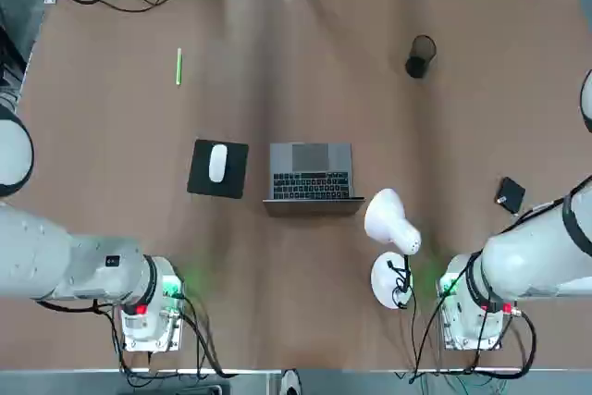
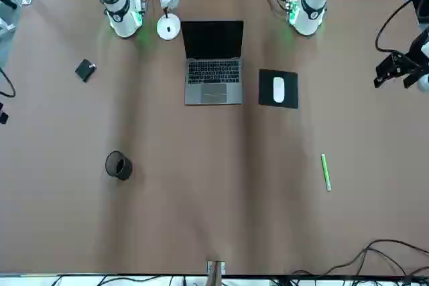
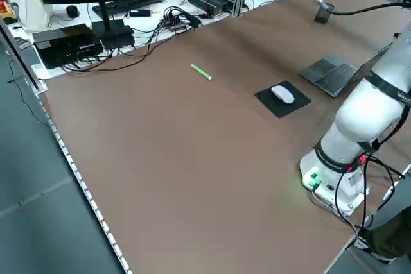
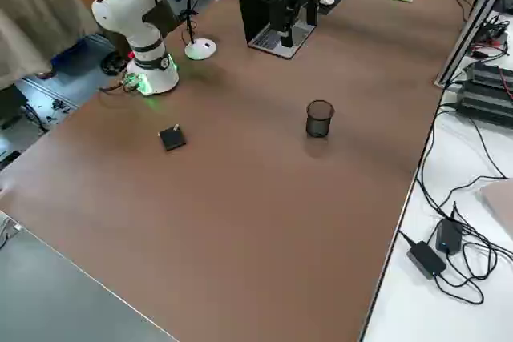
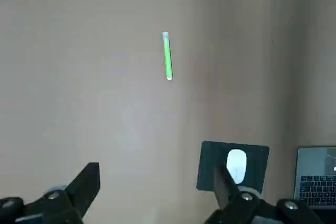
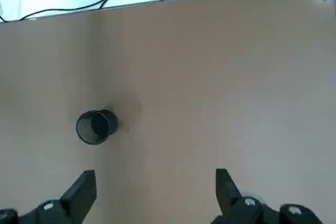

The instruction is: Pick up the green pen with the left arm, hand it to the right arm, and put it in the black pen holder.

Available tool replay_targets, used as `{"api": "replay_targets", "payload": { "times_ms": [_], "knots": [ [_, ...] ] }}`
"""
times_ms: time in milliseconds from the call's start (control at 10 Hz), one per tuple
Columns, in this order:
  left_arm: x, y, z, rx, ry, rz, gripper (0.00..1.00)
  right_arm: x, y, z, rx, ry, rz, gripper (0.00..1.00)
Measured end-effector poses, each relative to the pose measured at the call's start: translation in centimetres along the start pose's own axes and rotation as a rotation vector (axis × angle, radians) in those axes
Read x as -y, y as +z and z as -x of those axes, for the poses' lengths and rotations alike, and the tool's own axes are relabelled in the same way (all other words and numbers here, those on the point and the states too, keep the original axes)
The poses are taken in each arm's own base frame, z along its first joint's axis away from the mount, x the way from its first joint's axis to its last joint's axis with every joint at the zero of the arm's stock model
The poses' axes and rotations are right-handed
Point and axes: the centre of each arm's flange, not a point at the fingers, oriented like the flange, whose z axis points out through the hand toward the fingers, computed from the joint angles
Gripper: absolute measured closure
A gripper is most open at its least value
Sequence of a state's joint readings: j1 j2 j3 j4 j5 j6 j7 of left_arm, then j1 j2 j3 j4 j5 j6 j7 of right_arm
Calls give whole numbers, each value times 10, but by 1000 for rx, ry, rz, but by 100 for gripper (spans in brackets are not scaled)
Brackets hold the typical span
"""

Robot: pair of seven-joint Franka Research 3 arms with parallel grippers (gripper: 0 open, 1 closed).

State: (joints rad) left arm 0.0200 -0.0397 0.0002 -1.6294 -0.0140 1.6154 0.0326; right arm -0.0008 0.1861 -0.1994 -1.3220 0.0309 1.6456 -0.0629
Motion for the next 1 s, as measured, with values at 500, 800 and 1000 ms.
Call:
{"api": "replay_targets", "payload": {
  "times_ms": [500,800,1000],
  "knots": [
    [1,1,-1,-1,0,0,5,0,0,0,0,0,0,0],
    [-5,19,-9,31,4,1,3,0,0,0,0,0,0,0],
    [-3,56,-27,49,-41,0,3,0,0,0,-1,0,0,0]
  ]
}}
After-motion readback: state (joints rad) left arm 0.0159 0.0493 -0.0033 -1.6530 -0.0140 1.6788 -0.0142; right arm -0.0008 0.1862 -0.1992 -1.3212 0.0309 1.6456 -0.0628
